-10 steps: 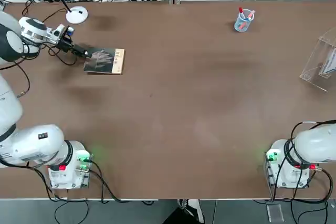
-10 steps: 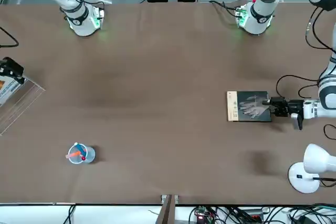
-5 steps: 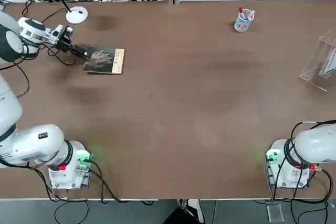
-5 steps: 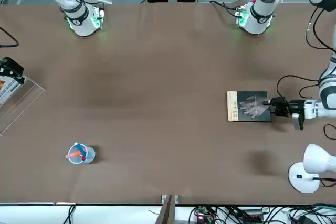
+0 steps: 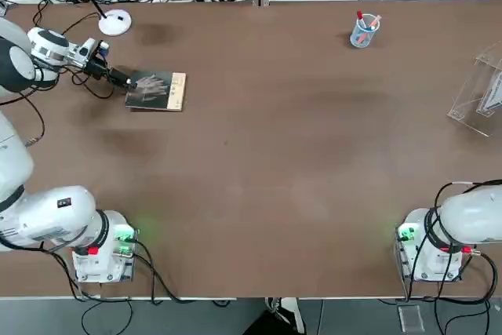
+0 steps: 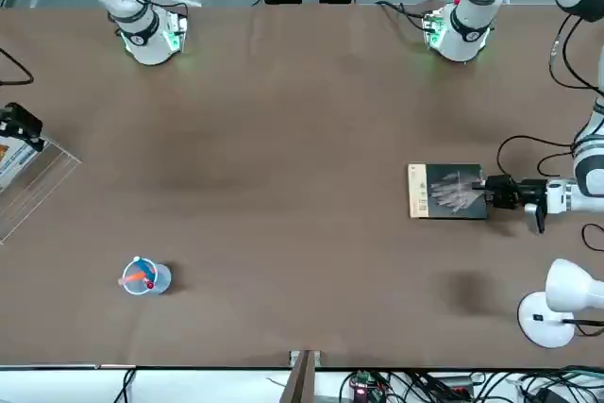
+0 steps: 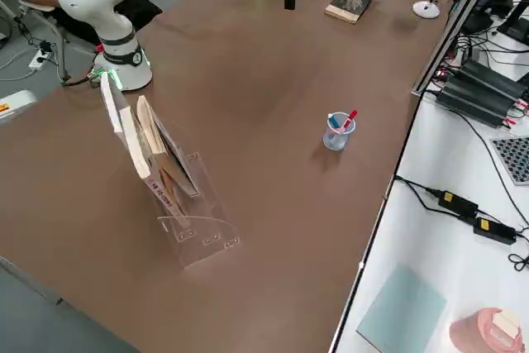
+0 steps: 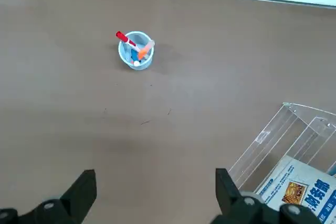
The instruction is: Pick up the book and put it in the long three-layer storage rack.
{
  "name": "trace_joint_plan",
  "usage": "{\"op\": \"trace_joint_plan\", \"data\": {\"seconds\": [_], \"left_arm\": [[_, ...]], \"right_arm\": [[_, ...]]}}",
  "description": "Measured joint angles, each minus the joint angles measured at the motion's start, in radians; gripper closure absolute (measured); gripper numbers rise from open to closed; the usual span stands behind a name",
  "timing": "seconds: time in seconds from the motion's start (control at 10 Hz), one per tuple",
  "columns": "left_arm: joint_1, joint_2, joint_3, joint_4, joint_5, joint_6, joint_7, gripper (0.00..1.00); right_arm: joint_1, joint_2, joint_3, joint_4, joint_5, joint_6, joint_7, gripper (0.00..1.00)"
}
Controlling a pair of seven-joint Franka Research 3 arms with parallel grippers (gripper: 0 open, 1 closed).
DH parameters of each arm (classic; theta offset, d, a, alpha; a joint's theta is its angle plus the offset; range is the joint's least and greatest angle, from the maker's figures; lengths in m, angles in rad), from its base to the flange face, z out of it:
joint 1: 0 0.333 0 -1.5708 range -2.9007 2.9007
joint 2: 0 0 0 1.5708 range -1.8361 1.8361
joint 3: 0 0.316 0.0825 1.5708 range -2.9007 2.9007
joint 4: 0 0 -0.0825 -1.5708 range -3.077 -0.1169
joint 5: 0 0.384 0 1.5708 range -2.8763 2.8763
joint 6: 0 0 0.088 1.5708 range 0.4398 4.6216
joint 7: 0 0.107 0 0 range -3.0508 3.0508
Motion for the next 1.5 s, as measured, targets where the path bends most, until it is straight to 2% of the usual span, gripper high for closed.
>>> {"op": "trace_joint_plan", "data": {"seconds": [0.2, 0.9, 1.0, 1.1, 1.2, 1.5], "left_arm": [[0.001, 0.004, 0.0, 0.004, 0.0, -0.003, 0.0, 0.4], [0.014, 0.04, 0.001, 0.051, 0.0, -0.045, 0.001, 0.5], [0.014, 0.04, 0.001, 0.052, 0.0, -0.047, 0.001, 0.56], [0.014, 0.04, 0.0, 0.052, 0.0, -0.048, 0.001, 0.56], [0.015, 0.04, 0.001, 0.052, 0.0, -0.049, 0.001, 0.63], [0.022, 0.042, 0.001, 0.052, 0.0, -0.055, 0.001, 0.67]], "right_arm": [[0.0, 0.0, 0.0, 0.0, 0.0, 0.0, 0.0, 0.0], [0.0, 0.0, 0.0, 0.0, 0.0, -0.005, 0.0, 0.0], [0.0, 0.0, 0.0, 0.0, 0.0, -0.006, 0.0, 0.0], [0.0, 0.0, 0.0, 0.0, 0.0, -0.006, 0.0, 0.0], [0.0, 0.0, 0.0, 0.0, 0.0, -0.006, 0.0, 0.0], [0.0, 0.0, 0.0, 0.0, 0.0, -0.008, 0.0, 0.0]]}}
